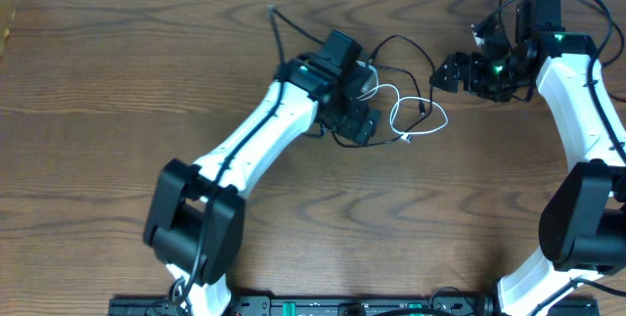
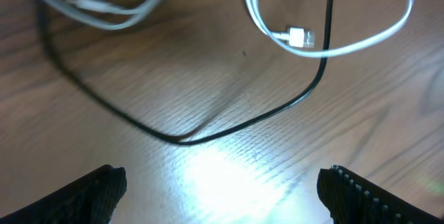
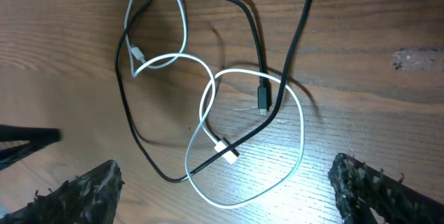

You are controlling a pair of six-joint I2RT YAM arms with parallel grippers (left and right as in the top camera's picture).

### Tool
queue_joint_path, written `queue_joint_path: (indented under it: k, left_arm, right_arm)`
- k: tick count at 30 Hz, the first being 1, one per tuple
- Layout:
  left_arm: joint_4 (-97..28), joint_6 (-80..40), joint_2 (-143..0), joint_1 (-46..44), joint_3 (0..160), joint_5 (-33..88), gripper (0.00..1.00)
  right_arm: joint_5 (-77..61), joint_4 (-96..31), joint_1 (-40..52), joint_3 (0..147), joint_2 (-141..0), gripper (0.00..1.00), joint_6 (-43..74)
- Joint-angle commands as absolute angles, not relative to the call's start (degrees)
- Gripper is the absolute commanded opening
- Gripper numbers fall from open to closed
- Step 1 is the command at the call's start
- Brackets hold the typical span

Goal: Untangle cables

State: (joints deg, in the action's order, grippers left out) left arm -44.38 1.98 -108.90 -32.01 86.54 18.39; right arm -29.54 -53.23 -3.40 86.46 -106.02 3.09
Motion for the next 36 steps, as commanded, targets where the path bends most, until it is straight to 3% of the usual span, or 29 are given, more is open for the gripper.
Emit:
queue_joint_path:
  k: [1, 10, 26, 36]
  left_arm:
    - [-43.6, 14.5, -111.2, -33.3, 85.6, 19.1, 0.93]
    - [-37.6, 24.4, -117.7, -37.3, 85.6, 24.2, 0.91]
    - [-31.6, 24.3, -120.7, -38.5, 85.6, 24.0, 0.55]
    - [-31.0, 24.3, -121.0, -38.5, 85.6, 24.0, 0.52]
  right_arm:
    - [-29.5, -53.1, -2.9, 86.1, -106.4, 0.93, 3.8]
    - [-28.1, -53.1, -2.9, 86.1, -106.4, 0.95, 3.8]
    - [-25.6, -52.5, -3.1, 86.1, -106.4, 0.96, 3.6]
    - [-25.6, -51.6, -3.6, 86.1, -106.4, 0.95, 2.7]
